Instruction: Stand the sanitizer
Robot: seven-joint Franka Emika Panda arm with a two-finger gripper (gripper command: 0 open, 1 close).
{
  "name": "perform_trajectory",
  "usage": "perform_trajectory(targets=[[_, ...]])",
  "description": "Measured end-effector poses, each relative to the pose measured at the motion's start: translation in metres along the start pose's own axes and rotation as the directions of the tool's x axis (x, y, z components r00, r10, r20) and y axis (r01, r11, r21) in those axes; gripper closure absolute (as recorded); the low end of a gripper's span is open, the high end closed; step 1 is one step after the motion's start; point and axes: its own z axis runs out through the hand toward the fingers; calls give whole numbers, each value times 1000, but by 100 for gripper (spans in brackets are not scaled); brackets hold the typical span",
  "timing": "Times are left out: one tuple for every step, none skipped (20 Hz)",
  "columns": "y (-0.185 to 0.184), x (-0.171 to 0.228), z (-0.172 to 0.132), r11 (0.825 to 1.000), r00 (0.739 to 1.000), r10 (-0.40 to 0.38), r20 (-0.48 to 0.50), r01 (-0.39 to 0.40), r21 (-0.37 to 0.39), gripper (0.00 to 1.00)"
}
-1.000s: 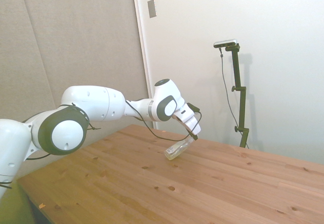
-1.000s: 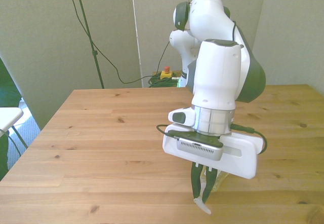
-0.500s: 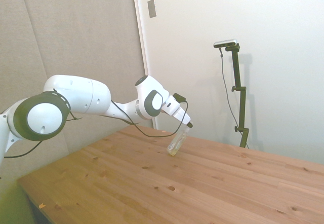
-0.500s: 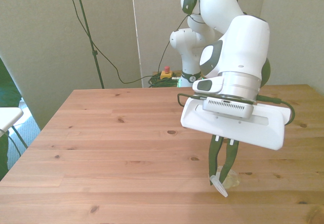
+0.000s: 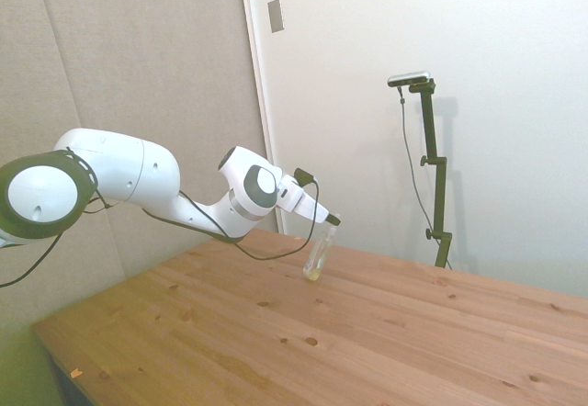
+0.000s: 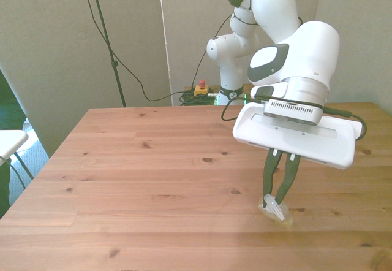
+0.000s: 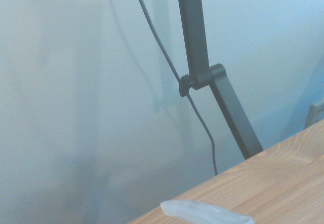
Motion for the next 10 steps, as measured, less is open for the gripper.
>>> perform_trajectory(targets=[[0,-1,-3,1000,1000,2,-16,-2,9,100],[0,-2,-6,1000,999,4,-34,-4,19,100],[1,-3,-9,1000,999,4,-54,-3,26,100],[1,-4,-12,999,997,6,-75,-3,35,100],[2,-7,-15,999,996,7,-90,-3,42,100],[4,-10,-16,999,995,6,-100,-2,45,100],[6,-14,-18,999,994,6,-108,0,48,100],[7,-16,-19,999,993,6,-115,0,52,100],[7,-18,-20,999,993,7,-121,0,54,100],[8,-20,-21,998,992,6,-127,2,57,100]])
